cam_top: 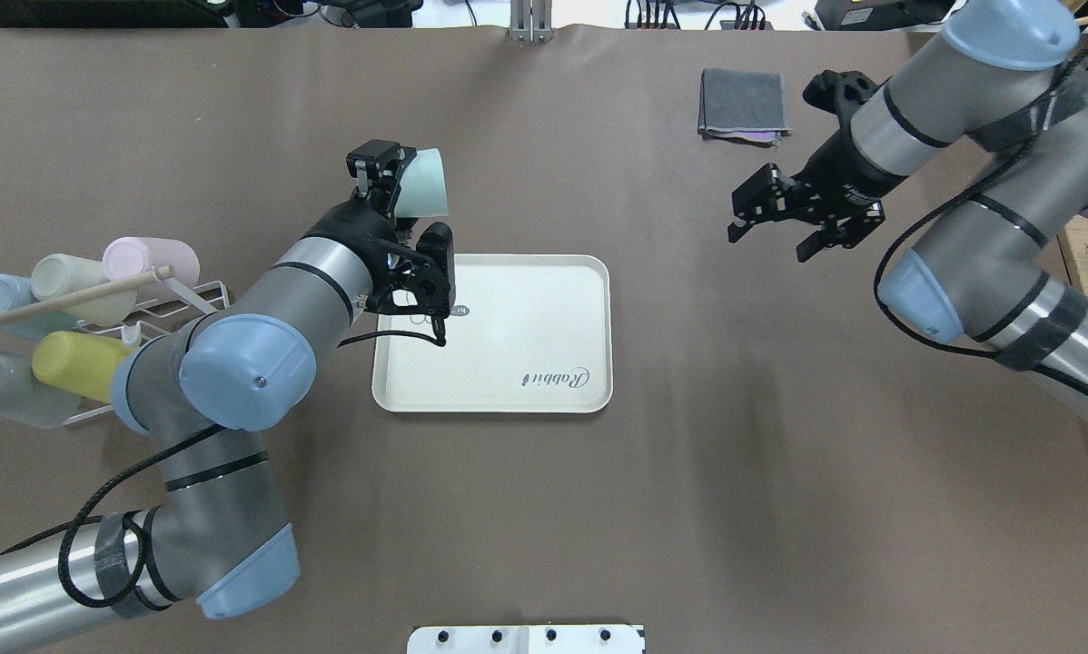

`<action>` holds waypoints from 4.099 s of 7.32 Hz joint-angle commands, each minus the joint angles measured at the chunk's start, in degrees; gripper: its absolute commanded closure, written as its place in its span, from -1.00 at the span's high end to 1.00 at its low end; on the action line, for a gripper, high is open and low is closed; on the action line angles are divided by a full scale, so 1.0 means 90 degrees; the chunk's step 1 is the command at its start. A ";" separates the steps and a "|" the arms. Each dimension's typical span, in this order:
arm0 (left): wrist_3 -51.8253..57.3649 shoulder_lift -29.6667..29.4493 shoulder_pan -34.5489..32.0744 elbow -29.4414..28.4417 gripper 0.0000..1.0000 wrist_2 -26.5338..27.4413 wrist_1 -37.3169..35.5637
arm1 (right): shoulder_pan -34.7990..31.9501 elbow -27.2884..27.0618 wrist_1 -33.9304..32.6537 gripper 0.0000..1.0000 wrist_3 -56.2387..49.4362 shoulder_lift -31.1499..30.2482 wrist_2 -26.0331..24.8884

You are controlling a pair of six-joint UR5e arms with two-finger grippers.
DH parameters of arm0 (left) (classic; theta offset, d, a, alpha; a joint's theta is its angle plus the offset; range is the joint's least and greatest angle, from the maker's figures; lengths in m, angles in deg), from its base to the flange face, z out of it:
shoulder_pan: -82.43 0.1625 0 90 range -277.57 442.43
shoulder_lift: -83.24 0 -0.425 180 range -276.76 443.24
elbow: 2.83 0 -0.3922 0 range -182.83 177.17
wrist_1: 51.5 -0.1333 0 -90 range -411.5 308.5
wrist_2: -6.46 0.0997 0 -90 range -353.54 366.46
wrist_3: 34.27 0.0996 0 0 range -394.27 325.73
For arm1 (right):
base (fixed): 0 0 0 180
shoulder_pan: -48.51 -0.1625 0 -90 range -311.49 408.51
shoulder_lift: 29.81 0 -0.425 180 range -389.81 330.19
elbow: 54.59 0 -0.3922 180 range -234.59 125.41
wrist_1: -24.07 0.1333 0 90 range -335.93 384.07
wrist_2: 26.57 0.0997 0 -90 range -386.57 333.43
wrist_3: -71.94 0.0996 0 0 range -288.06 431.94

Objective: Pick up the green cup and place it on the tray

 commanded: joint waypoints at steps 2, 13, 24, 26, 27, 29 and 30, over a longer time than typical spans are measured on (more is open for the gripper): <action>-0.2330 -0.0414 -0.0086 -0.0999 -1.00 -0.1624 0.2055 | -0.1179 -0.0444 -0.0047 1.00 -0.1402 -0.1262 0.0449; -0.6770 -0.1012 0.0040 -0.3706 -1.00 -0.2114 0.5529 | -0.3497 -0.0346 -0.2918 1.00 -0.6874 -0.2417 -0.0516; -0.6430 -0.1002 0.0441 -0.4127 -1.00 -0.1705 0.5831 | -0.3810 -0.0229 -0.2938 1.00 -0.6994 -0.2710 -0.0682; -0.6080 -0.1021 0.0461 -0.4176 -1.00 -0.1539 0.5997 | -0.3859 -0.0200 -0.2928 1.00 -0.6993 -0.2710 -0.0633; -0.6068 -0.1021 0.0470 -0.4186 -1.00 -0.1538 0.5997 | -0.3869 -0.0200 -0.2928 1.00 -0.6993 -0.2739 -0.0623; -0.6087 -0.1041 0.0470 -0.4186 -0.99 -0.1587 0.5988 | -0.3879 -0.0190 -0.2928 1.00 -0.6993 -0.2769 -0.0623; -0.6097 -0.1051 0.0470 -0.4186 -0.89 -0.1606 0.5988 | -0.3888 -0.0190 -0.2928 1.00 -0.6993 -0.2769 -0.0623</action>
